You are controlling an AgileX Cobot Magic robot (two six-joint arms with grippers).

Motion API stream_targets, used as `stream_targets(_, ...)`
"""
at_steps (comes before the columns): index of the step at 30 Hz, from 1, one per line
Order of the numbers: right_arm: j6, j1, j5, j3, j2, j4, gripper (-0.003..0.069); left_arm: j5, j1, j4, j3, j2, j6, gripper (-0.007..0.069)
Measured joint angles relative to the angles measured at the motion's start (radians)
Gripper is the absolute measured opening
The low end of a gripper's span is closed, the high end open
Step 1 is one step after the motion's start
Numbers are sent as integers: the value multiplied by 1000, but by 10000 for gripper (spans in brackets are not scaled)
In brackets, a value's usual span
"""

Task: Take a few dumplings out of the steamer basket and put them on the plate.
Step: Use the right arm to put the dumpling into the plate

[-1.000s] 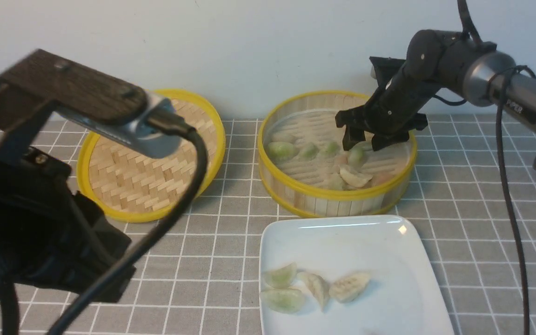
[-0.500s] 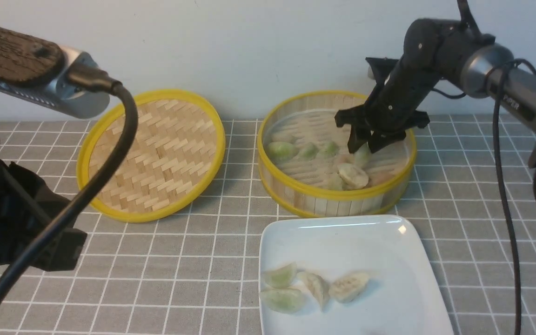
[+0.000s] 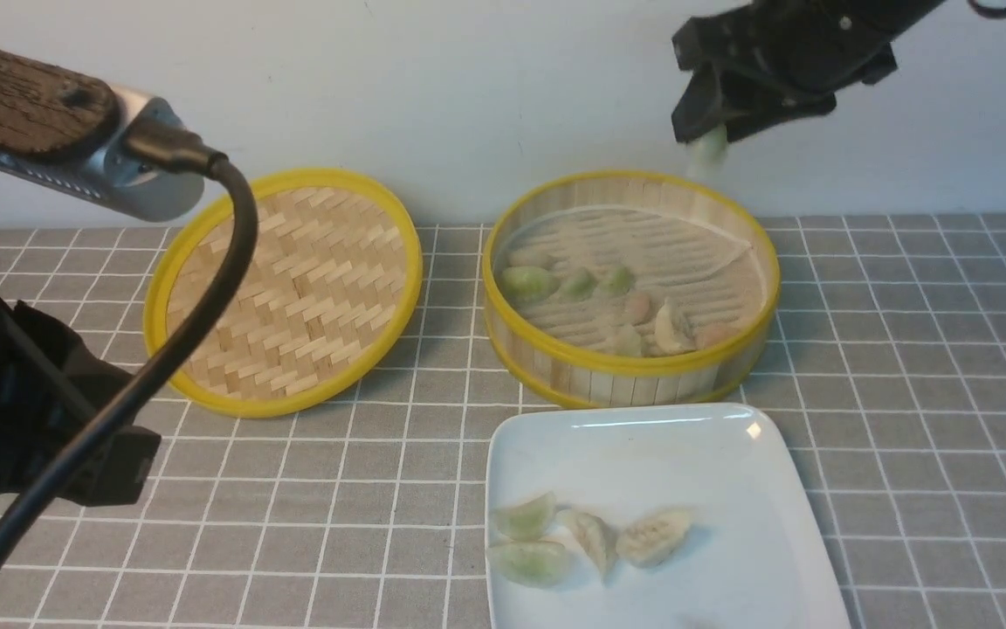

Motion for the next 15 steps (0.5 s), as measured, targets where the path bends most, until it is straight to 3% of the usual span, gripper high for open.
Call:
stream_targets(5, -48, 65, -14, 318, -42, -1, 274, 0, 0, 1, 0, 0, 0, -5)
stream_targets(8, -56, 107, -106, 448, -11, -4, 274, 0, 0, 11, 0, 0, 0, -5)
stream_targets(13, -58, 145, -226, 503, 56, -5, 277, -1, 0, 27, 0, 8, 0, -5)
stream_targets(15, -58, 148, -268, 504, 78, -5, 311, -2, 0, 27, 0, 14, 0, -5)
